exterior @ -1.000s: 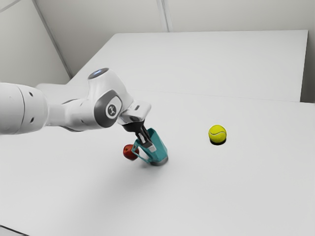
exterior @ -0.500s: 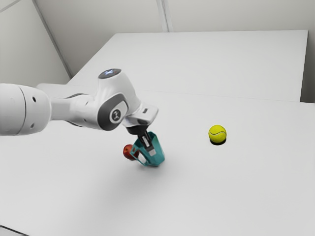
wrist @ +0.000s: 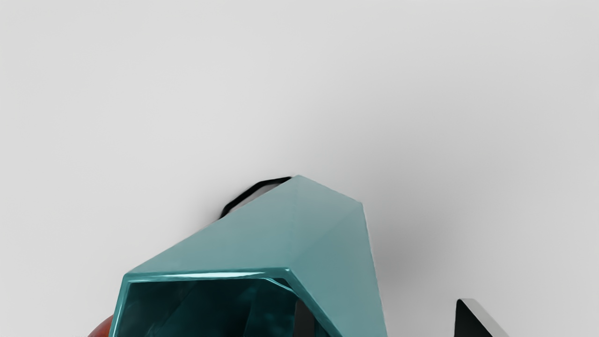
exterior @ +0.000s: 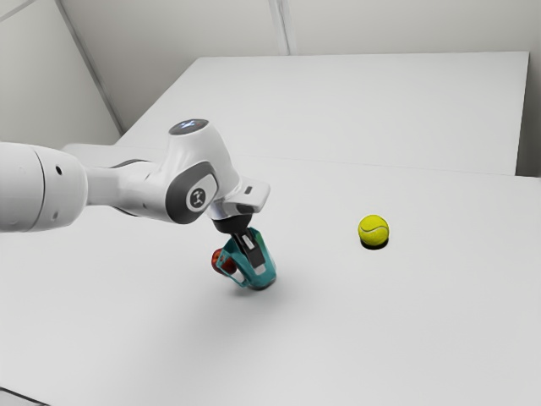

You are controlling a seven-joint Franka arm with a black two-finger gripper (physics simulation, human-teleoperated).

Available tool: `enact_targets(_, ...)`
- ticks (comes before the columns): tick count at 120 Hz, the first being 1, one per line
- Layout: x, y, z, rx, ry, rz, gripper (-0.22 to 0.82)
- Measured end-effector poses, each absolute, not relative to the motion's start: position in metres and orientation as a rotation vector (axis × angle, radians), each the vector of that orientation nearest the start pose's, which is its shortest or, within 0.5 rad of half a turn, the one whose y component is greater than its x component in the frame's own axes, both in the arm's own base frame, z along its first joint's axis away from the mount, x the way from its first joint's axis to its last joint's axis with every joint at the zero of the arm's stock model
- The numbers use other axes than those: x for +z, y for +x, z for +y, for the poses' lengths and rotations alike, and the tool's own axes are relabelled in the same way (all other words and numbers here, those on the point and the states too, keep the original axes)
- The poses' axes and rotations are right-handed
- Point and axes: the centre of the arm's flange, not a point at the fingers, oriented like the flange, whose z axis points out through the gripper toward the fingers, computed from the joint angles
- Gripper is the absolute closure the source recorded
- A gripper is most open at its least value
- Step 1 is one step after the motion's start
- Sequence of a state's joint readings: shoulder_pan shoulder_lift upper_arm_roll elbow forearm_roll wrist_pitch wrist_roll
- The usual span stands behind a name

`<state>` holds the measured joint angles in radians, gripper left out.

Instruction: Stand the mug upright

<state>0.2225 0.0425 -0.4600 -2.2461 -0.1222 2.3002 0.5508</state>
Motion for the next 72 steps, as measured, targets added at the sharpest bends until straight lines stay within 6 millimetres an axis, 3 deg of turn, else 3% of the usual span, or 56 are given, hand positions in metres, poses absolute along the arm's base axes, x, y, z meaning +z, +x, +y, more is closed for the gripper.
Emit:
enact_targets(20, 0.363, 0.511, -0.135, -0.080, -3.037, 1.119, 0.22)
enact_targets(48, 0.386, 0.514, -0.151, -0.146, -3.001, 1.142, 0.15)
enact_targets(63, 0.410, 0.520, -0.160, -0.185, -2.986, 1.147, 0.09)
enact_targets(72, 0.437, 0.529, -0.168, -0.204, -2.992, 1.136, 0.06)
